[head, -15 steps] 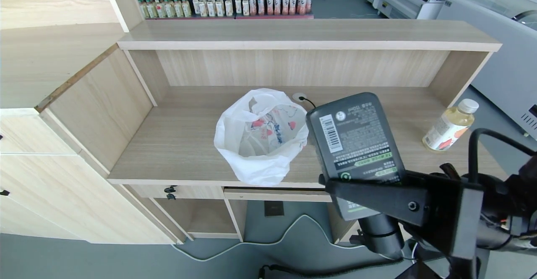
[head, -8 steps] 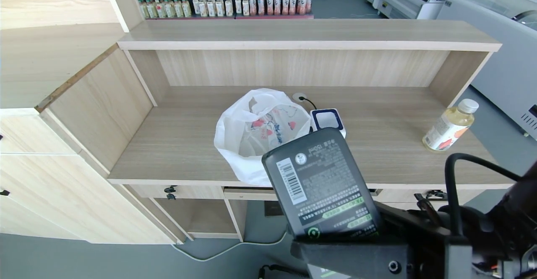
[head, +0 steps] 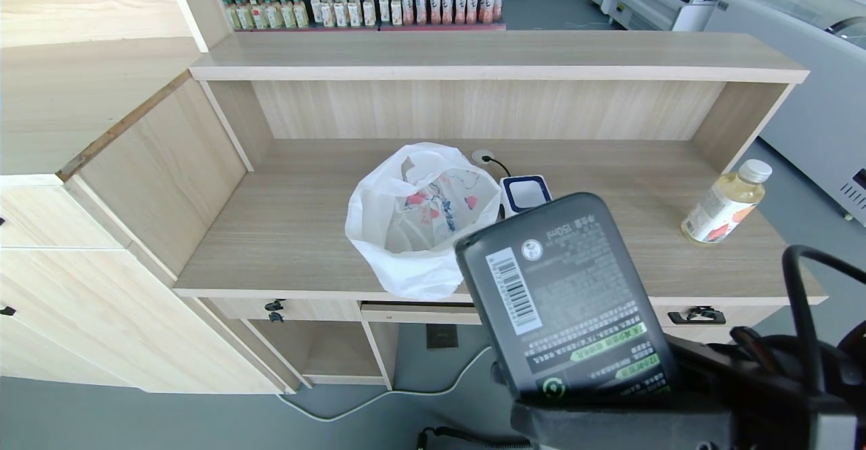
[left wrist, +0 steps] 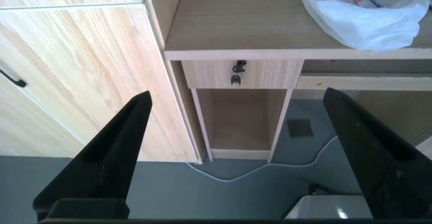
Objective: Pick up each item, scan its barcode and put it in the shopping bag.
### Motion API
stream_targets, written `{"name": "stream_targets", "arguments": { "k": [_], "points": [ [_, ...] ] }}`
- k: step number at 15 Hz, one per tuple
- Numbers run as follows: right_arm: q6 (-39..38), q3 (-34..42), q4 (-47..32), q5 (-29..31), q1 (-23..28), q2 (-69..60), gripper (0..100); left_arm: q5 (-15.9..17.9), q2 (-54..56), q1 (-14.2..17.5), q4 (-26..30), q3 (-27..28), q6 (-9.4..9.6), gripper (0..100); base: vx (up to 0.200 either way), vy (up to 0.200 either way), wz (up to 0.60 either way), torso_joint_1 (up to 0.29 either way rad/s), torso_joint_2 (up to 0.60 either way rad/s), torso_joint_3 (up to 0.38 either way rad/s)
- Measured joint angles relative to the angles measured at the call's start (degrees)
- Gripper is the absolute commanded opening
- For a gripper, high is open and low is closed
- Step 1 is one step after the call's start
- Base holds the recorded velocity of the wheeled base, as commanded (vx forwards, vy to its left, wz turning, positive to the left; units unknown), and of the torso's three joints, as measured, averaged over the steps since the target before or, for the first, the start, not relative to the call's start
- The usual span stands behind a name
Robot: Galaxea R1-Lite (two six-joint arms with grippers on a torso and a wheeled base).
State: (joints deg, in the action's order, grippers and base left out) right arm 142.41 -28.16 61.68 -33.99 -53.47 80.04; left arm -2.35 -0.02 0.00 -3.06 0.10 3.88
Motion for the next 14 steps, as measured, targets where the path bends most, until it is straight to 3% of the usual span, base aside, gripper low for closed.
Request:
{"name": "stream_targets", "arguments": {
  "k": [14],
  "points": [
    [0.6, 0.5, -2.2, 0.2, 0.8, -2.3, 0, 0.0, 0.0, 0.0, 0.0, 0.0, 0.0, 100, 0.0, 0.0, 0.0, 0.0, 0.0, 0.0]
  ]
}}
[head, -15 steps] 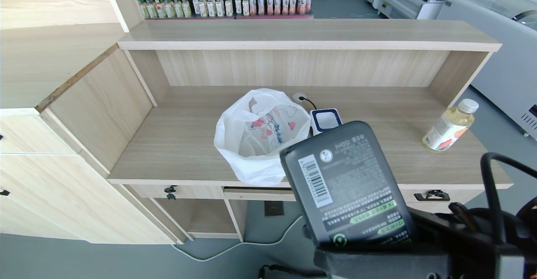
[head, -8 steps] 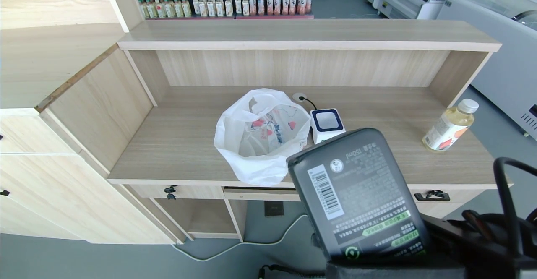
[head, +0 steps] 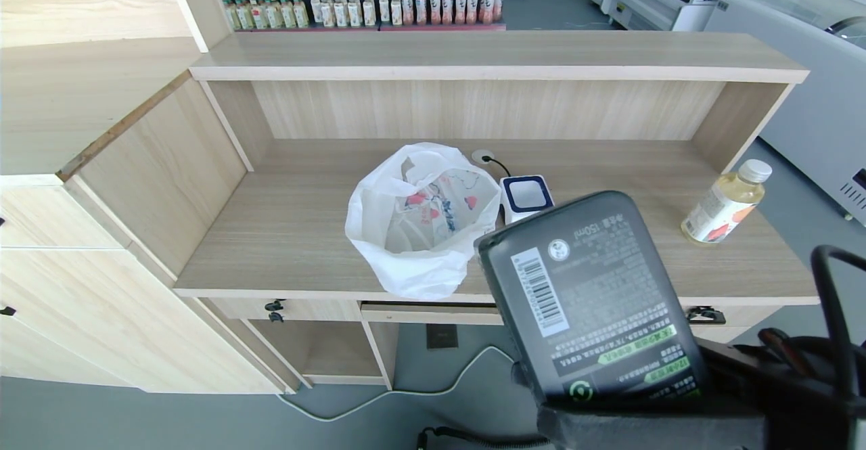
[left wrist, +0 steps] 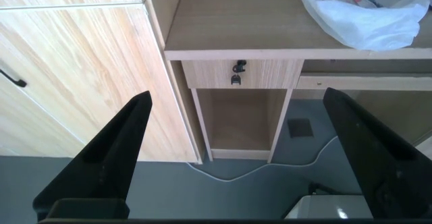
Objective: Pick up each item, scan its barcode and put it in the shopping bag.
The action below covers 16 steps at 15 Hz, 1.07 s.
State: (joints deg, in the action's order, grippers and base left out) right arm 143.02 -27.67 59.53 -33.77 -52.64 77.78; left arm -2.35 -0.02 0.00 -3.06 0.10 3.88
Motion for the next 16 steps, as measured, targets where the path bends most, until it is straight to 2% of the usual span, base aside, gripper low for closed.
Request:
{"name": "stream_targets", "arguments": {
  "k": [2, 3, 6, 7, 8, 10, 12, 13, 16],
  "points": [
    [-7.3, -2.6, 3.2, 5.7, 0.7, 0.3, 0, 0.0, 0.0, 0.0, 0.0, 0.0, 0.0, 100, 0.0, 0.0, 0.0, 0.0, 0.0, 0.0],
    [-15.9, -4.3, 5.4, 12.4, 1.2, 0.8, 0, 0.0, 0.0, 0.0, 0.0, 0.0, -0.02, 100, 0.0, 0.0, 0.0, 0.0, 0.0, 0.0],
    [-53.3, -6.8, 7.9, 39.5, 4.2, 2.2, 0, 0.0, 0.0, 0.0, 0.0, 0.0, 0.0, 100, 0.0, 0.0, 0.0, 0.0, 0.0, 0.0],
    [-63.3, -7.0, 7.9, 48.5, 7.3, 2.2, 0, 0.0, 0.0, 0.0, 0.0, 0.0, 0.0, 100, 0.0, 0.0, 0.0, 0.0, 0.0, 0.0],
    [-67.5, -7.1, 7.2, 53.1, 11.6, 1.4, 0, 0.0, 0.0, 0.0, 0.0, 0.0, 0.0, 100, 0.0, 0.0, 0.0, 0.0, 0.0, 0.0],
    [-73.1, -6.7, -0.8, 57.1, 22.8, -2.2, 0, 0.0, 0.0, 0.0, 0.0, 0.0, 0.0, 100, 0.0, 0.0, 0.0, 0.0, 0.0, 0.0],
    [-85.8, -5.9, -12.2, 58.5, 33.5, -6.9, 0, 0.0, 0.0, 0.0, 0.0, 0.0, 0.0, 100, 0.0, 0.0, 0.0, 0.0, 0.0, 0.0],
    [-92.0, -5.7, -15.4, 59.0, 37.8, -8.9, 0, 0.0, 0.0, 0.0, 0.0, 0.0, 0.0, 100, 0.0, 0.0, 0.0, 0.0, 0.0, 0.0],
    [-105.3, -6.8, -16.9, 59.3, 44.9, -10.3, 0, 0.0, 0.0, 0.0, 0.0, 0.0, 0.0, 100, 0.0, 0.0, 0.0, 0.0, 0.0, 0.0]
  ]
}}
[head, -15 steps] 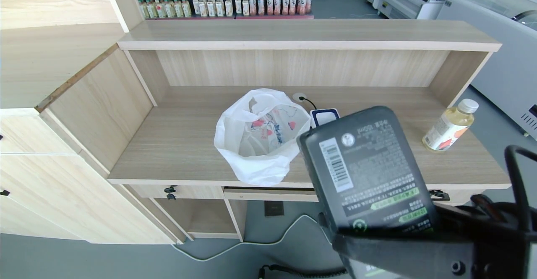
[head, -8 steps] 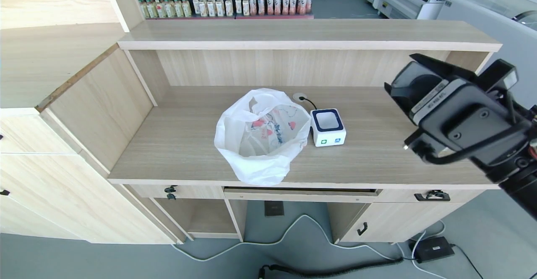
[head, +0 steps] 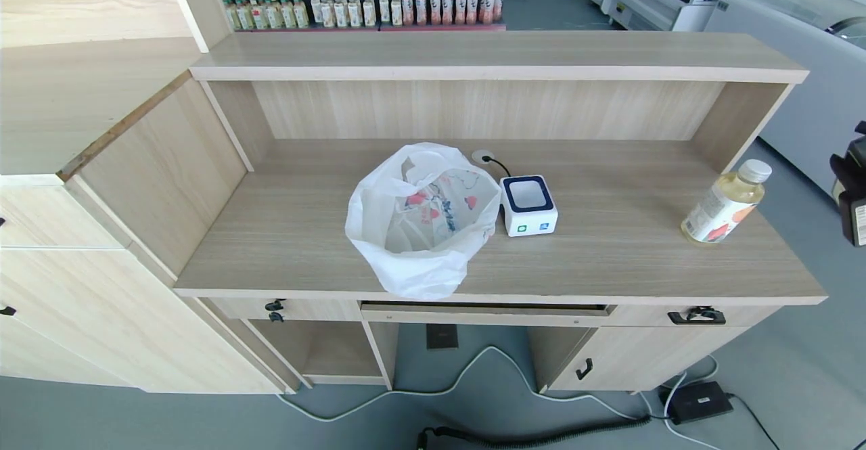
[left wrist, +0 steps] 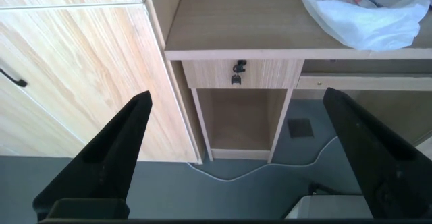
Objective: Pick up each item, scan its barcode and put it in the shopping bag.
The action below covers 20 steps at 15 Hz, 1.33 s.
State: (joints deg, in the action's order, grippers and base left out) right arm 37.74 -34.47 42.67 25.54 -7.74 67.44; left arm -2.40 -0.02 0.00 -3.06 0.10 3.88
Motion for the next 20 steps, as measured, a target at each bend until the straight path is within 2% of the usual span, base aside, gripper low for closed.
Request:
{"name": "stream_targets", "arguments": {
  "k": [2, 5, 9, 13, 16, 17, 19, 20],
  "points": [
    [-5.4, -1.2, -1.0, -0.1, 4.8, 1.1, 0, 0.0, 0.0, 0.0, 0.0, 0.0, 0.0, 100, 0.0, 0.0, 0.0, 0.0, 0.0, 0.0],
    [-7.4, -1.3, -7.1, -3.0, 12.9, 0.5, 0, 0.0, 0.0, 0.0, 0.0, 0.0, 0.0, 100, 0.0, 0.0, 0.0, 0.0, 0.0, 0.0],
    [-12.1, 0.9, -11.5, -16.6, 17.6, -3.1, 0, 0.0, 0.0, 0.0, 0.0, 0.0, 0.0, 100, 0.0, 0.0, 0.45, -0.001, 0.0, 0.003],
    [-13.6, -2.1, -13.6, -19.7, 19.8, -1.7, 0, 0.0, 0.0, 0.0, 0.0, 0.0, 0.0, 100, 0.0, 0.0, 0.45, 0.004, 0.0, 0.004],
    [-23.6, -9.8, -15.7, -31.2, 20.1, 4.2, 0, 0.0, 0.0, 0.0, 0.0, 0.0, 0.0, 100, 0.0, 0.0, 0.0, 0.0, 0.0, 0.0],
    [-29.2, -12.8, -17.0, -33.0, 20.6, 7.0, 0, 0.0, 0.0, -0.1, 0.0, 0.0, -0.02, 100, 0.0, 0.0, 0.0, 0.0, 0.0, 0.0],
    [-45.9, -19.4, -21.5, -34.3, 20.7, 13.4, 0, 0.0, 0.0, 0.0, 0.0, 0.0, 0.0, 100, 0.0, 0.0, 0.0, 0.0, 0.0, 0.0],
    [-51.2, -22.7, -23.7, -34.4, 20.4, 16.4, 0, 0.0, 0.0, 0.0, 0.0, 0.0, 0.0, 100, 0.0, 0.0, 0.0, 0.0, 0.0, 0.0]
  ]
}}
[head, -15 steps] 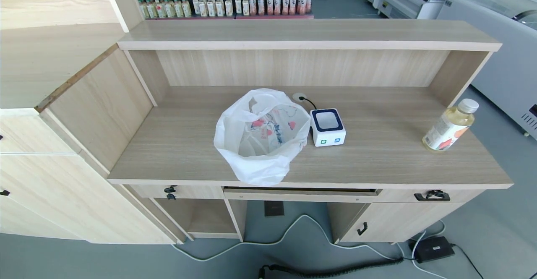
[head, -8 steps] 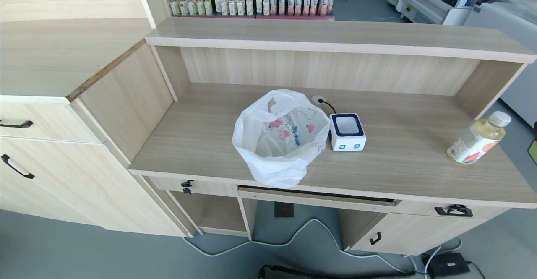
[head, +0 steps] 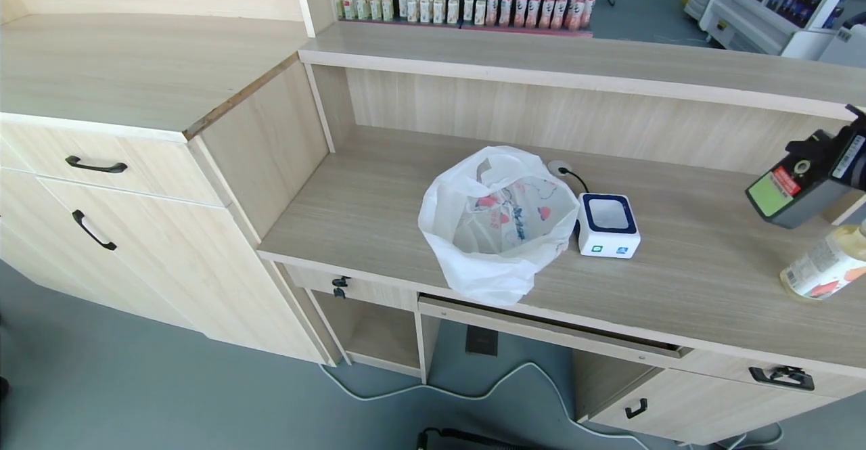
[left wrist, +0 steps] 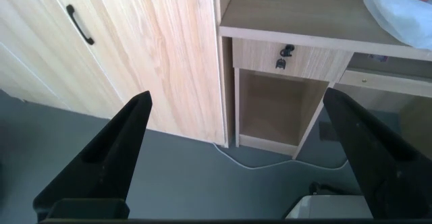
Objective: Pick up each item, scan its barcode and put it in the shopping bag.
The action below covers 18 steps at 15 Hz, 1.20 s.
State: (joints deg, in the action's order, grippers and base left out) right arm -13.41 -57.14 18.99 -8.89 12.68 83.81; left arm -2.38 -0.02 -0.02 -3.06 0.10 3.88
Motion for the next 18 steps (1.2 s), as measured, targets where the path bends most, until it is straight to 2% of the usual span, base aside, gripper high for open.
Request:
{"name": "stream_targets", "arguments": {
  "k": [1, 3, 5, 8, 11, 18],
  "points": [
    [-4.1, -3.3, -2.2, -0.7, -0.5, 3.5, 0, 0.0, 0.0, 0.0, 0.0, 0.0, 0.0, 100, 0.0, 0.0, 0.0, 0.0, 0.0, 0.0],
    [-9.9, -8.0, -2.9, -6.7, -0.8, 9.3, 0, 0.0, 0.0, 0.0, 0.0, 0.0, 0.0, 100, 0.0, 0.0, 0.0, 0.0, 0.0, 0.0],
    [-10.2, -9.9, 0.1, -11.4, -1.5, 13.6, 0, 0.0, 0.0, 0.0, 0.0, 0.0, -0.02, 100, 0.0, 0.0, 0.0, 0.0, 0.0, 0.0],
    [-7.3, -10.7, 3.3, -14.6, -2.3, 18.1, 0, 0.0, 0.0, 0.0, 0.0, 0.0, 0.0, 100, 0.0, 0.0, 0.0, 0.0, 0.0, 0.0],
    [-3.4, -10.8, 5.8, -15.4, -2.7, 21.3, 0, 0.0, 0.0, 0.0, 0.0, 0.0, 0.0, 100, 0.0, 0.0, 0.0, 0.0, 0.0, 0.0],
    [-1.4, -15.0, 8.2, -15.5, -4.7, 26.4, 0, 0.0, 0.0, 0.0, 0.0, 0.0, 0.0, 100, 0.0, 0.0, 0.0, 0.0, 0.0, 0.0]
  ]
}}
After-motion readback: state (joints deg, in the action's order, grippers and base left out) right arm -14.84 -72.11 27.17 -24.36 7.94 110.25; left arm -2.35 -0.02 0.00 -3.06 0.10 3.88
